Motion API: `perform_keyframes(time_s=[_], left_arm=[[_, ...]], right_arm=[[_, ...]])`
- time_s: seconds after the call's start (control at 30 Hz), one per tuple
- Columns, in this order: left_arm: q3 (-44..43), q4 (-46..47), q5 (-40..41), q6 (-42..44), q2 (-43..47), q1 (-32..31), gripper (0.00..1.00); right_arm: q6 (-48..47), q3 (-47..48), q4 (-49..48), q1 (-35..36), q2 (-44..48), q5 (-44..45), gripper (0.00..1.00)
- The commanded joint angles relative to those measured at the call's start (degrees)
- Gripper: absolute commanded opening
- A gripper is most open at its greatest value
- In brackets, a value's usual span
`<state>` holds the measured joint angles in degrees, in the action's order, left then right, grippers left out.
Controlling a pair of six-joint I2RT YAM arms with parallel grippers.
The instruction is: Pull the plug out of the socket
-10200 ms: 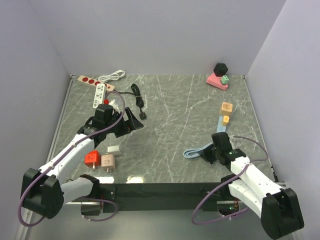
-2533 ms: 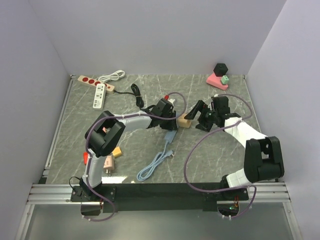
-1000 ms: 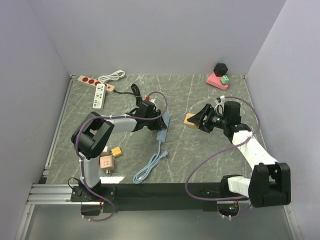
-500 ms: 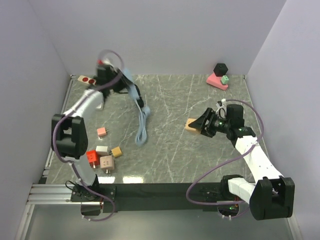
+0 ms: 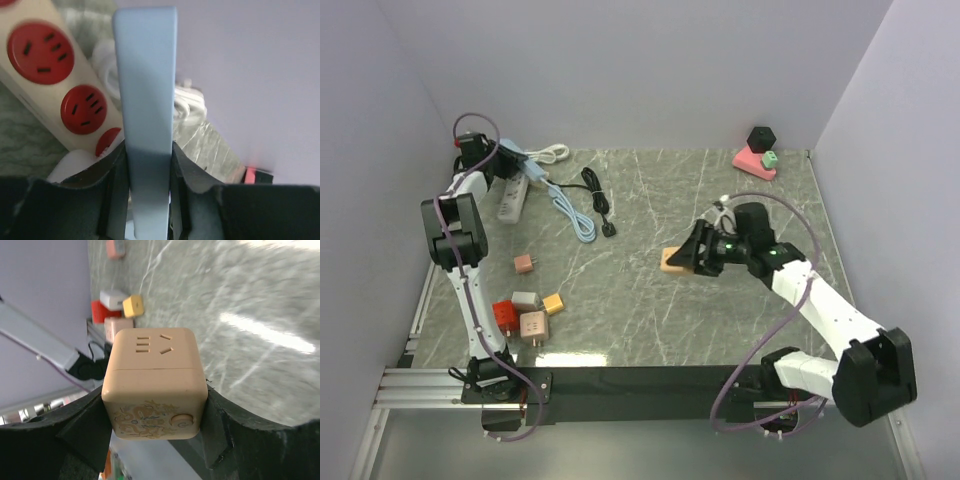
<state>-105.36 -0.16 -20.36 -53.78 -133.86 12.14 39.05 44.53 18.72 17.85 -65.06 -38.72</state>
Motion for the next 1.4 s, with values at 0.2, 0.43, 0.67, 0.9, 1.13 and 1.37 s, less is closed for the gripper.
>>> perform_keyframes(time_s=[0.2,0.43,0.67,0.9,1.13,1.37], left_arm=[[3.75,0.43,-2.67,-0.28,10.27,1.22,0.97],[15.43,-3.17,-4.51,4.21,27.84,1.57,0.99],[34.49,-7.65,-8.64,8.16,52.08,1.39,0.99],[47.79,-12.05,-9.44,10.53,69.69,1.48,0.99],[50.69,-15.83,-10.31,10.63,77.52,1.48,0.99],[51.48,-16.01,-11.54,10.54,78.93,0.78,0.99]], right_arm=[[2.26,15.37,-7.56,17.90,-20.44,5.84,0.00],[0.24,38.14,-3.53,26.53,-46.07,7.78,0.00],[0.68,59.69,4.91,33.03,-63.69,9.10,0.02],[0.42,72.45,10.46,38.57,-72.05,7.88,0.50],[-1.61,54.64,4.93,37.62,-55.41,8.04,0.90],[-2.91,30.30,1.92,24.45,-29.89,14.53,0.95]])
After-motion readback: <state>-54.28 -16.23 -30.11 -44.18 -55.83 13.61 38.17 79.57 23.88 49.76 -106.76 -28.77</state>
